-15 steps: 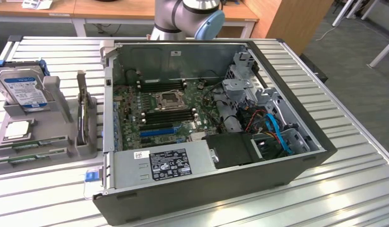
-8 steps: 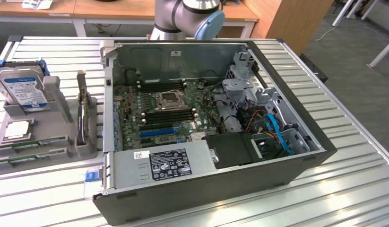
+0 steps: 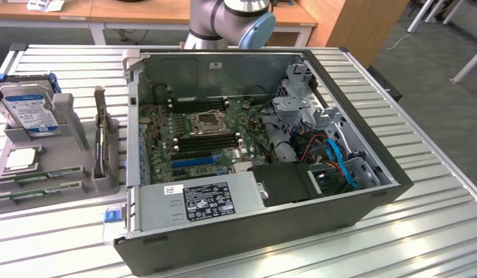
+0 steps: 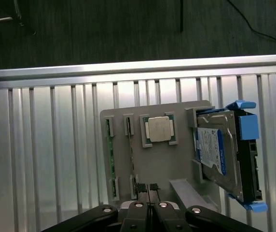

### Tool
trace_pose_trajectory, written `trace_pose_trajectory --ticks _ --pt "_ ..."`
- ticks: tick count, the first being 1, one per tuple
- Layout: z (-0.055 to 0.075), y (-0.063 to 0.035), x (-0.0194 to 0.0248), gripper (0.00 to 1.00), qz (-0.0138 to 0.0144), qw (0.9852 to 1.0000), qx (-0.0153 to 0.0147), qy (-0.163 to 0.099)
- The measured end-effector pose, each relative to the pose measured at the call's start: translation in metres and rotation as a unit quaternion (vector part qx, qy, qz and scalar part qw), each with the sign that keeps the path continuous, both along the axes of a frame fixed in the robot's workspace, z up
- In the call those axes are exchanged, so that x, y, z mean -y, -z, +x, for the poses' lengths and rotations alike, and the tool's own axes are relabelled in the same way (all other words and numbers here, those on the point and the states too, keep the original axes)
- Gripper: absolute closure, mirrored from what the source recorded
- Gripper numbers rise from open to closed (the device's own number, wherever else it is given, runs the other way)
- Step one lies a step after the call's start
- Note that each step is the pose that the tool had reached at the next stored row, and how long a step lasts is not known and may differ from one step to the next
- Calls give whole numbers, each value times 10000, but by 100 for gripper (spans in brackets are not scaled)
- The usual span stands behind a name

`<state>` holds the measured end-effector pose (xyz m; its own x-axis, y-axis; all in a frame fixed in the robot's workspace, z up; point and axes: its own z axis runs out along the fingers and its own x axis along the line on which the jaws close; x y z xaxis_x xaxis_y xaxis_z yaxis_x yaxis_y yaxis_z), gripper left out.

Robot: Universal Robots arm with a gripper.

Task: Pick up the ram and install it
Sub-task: 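Pick up the ram and move it above insertion slot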

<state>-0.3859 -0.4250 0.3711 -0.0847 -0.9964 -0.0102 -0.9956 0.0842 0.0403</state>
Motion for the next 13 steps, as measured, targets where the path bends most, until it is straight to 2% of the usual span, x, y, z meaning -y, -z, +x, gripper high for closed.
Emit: trace_pose_trajectory --ticks 8,13 --pt "0 115 0 90 0 10000 1 0" --pt "0 121 0 90 0 10000 0 0"
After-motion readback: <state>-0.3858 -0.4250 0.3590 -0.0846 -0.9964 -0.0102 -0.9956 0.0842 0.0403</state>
